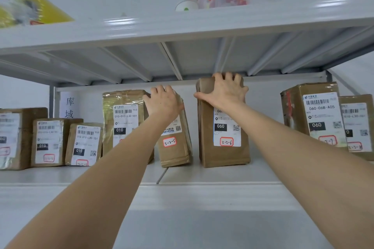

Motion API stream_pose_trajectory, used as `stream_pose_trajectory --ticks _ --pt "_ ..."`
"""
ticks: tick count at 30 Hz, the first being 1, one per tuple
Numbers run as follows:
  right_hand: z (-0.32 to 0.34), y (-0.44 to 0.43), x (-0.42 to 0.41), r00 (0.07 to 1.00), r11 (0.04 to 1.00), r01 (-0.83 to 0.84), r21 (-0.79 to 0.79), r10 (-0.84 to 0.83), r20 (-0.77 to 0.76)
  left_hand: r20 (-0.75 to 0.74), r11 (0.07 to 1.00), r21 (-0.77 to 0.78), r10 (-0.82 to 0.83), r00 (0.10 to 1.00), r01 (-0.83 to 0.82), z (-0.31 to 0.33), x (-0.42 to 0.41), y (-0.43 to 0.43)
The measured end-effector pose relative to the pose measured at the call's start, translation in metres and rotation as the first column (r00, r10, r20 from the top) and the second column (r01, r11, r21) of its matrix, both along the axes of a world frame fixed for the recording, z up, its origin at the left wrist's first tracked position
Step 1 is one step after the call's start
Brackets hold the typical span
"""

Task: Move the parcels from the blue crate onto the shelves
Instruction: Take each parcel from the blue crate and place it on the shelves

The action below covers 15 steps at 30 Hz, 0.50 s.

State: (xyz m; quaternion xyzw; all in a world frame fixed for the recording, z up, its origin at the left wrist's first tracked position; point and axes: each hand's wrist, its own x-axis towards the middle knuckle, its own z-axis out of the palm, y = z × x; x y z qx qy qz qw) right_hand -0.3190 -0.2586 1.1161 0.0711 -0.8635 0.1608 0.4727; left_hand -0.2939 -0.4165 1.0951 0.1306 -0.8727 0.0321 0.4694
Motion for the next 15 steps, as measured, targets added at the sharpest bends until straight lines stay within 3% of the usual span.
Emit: stream_pose_trajectory --ticks 6,15 --pt "0.0 -0.001 0.001 0.999 0.999 0.043 -0.025 -0.043 -0.031 0.0 0.996 -0.024 -0.091 0.996 0.091 0.0 0.0 0.004" --pt "-0.001 -0.032 -0.008 0.999 0.999 0.002 -0.041 -0.003 -0.033 0.022 0.997 -0.054 -0.06 0.998 0.061 -0.001 -0.012 -0.023"
